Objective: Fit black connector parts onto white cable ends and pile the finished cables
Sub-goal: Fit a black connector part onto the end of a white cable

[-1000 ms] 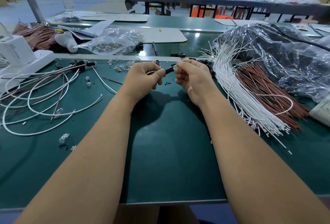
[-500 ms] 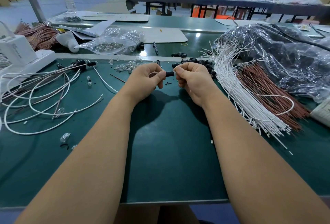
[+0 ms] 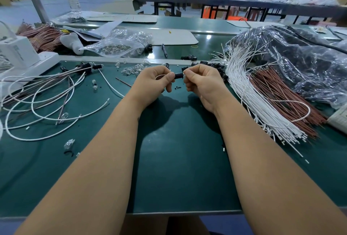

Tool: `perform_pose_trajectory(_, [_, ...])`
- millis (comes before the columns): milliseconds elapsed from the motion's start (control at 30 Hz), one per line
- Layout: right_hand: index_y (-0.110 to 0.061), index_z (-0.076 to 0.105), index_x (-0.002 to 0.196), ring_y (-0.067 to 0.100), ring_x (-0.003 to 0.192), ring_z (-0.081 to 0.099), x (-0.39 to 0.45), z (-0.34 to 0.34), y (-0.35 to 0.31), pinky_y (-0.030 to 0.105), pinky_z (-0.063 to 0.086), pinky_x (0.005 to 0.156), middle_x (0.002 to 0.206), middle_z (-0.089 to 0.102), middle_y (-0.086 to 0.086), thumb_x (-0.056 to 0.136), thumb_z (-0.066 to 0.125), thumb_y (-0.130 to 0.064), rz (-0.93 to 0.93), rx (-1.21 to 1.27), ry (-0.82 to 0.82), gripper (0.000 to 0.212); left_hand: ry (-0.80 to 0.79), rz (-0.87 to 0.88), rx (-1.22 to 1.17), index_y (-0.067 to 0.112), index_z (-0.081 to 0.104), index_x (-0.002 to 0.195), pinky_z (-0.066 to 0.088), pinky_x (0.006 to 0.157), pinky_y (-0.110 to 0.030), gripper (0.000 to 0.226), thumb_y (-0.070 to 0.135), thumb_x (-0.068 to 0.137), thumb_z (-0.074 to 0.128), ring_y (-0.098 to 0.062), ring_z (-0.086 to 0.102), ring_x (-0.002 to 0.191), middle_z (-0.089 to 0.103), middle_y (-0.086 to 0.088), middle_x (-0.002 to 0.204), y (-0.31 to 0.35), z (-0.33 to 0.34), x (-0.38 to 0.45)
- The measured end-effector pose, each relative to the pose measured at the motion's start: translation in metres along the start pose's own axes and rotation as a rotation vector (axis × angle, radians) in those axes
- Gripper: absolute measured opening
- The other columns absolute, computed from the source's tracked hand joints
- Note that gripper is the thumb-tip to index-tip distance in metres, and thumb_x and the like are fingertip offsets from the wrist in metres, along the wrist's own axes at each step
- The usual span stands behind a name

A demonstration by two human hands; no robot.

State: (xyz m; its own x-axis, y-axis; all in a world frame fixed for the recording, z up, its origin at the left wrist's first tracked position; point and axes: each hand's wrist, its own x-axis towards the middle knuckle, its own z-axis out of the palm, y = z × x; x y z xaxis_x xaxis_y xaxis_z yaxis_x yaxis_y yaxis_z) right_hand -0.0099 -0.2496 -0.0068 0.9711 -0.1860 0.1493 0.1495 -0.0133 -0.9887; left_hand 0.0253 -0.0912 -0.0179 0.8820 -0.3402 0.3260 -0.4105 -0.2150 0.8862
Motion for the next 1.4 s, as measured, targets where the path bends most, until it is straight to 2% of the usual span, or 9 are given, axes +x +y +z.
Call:
perform_pose_trajectory(267, [-0.008, 0.054, 0.073, 0.013, 0.052, 0.040, 0.003, 0.003, 0.003, 0.025, 0.037, 0.052, 0.061, 0.051, 0.005, 0.096, 0.053, -0.003, 0.053, 0.006, 0.057, 0.023, -0.023, 0.041, 0.024, 0.002, 0.061, 0.085, 0.030, 0.048, -0.013, 0.017, 0.015, 0.095, 0.059, 0.000, 0.039, 0.043, 0.061, -0.002, 0.062, 0.003, 0.002, -0.003])
perform_pose_trajectory(400, [-0.007, 0.053, 0.075, 0.013, 0.053, 0.041, 0.001, 0.002, 0.002, 0.023, 0.037, 0.052, 0.063, 0.051, 0.007, 0.096, 0.052, -0.002, 0.011, 0.007, -0.003, 0.023, -0.023, 0.016, -0.008, 0.011, 0.060, 0.080, 0.029, 0.047, -0.013, 0.017, 0.017, 0.096, 0.058, 0.000, 0.038, 0.042, 0.059, 0.001, 0.059, 0.003, 0.001, -0.003])
perform_pose_trajectory(600, [-0.008, 0.051, 0.074, 0.012, 0.051, 0.040, 0.000, 0.003, 0.004, 0.023, 0.035, 0.051, 0.063, 0.050, 0.006, 0.097, 0.051, -0.001, -0.013, 0.004, -0.039, 0.024, -0.003, 0.010, -0.048, 0.014, 0.059, 0.074, 0.030, 0.046, -0.012, 0.021, 0.016, 0.096, 0.058, 0.000, 0.039, 0.042, 0.056, 0.009, 0.050, 0.004, 0.000, -0.003])
perform_pose_trajectory(767, [-0.011, 0.050, 0.073, 0.013, 0.053, 0.039, 0.001, 0.007, 0.006, 0.023, 0.034, 0.052, 0.063, 0.049, 0.005, 0.099, 0.049, -0.004, -0.016, 0.018, -0.066, 0.027, -0.003, -0.016, -0.097, 0.017, 0.061, 0.070, 0.031, 0.050, -0.018, 0.025, 0.016, 0.095, 0.059, -0.012, 0.041, 0.052, 0.053, 0.007, 0.049, 0.004, -0.004, -0.002])
perform_pose_trajectory(967, [-0.009, 0.047, 0.075, 0.013, 0.053, 0.038, -0.001, 0.011, 0.003, 0.023, 0.033, 0.053, 0.064, 0.047, 0.006, 0.100, 0.046, -0.003, -0.039, 0.067, -0.072, 0.026, -0.002, -0.056, -0.152, 0.016, 0.061, 0.071, 0.027, 0.040, -0.015, 0.026, 0.018, 0.096, 0.057, -0.008, 0.034, 0.043, 0.051, 0.008, 0.046, 0.005, -0.006, -0.002])
perform_pose_trajectory(1400, [-0.009, 0.046, 0.078, 0.014, 0.056, 0.038, -0.004, 0.016, 0.000, 0.022, 0.035, 0.054, 0.066, 0.046, 0.007, 0.100, 0.045, -0.003, -0.053, 0.043, -0.060, 0.023, -0.016, -0.107, -0.238, 0.014, 0.060, 0.072, 0.022, 0.038, -0.014, 0.027, 0.017, 0.099, 0.053, -0.004, 0.029, 0.039, 0.043, 0.007, 0.044, 0.003, -0.007, 0.000])
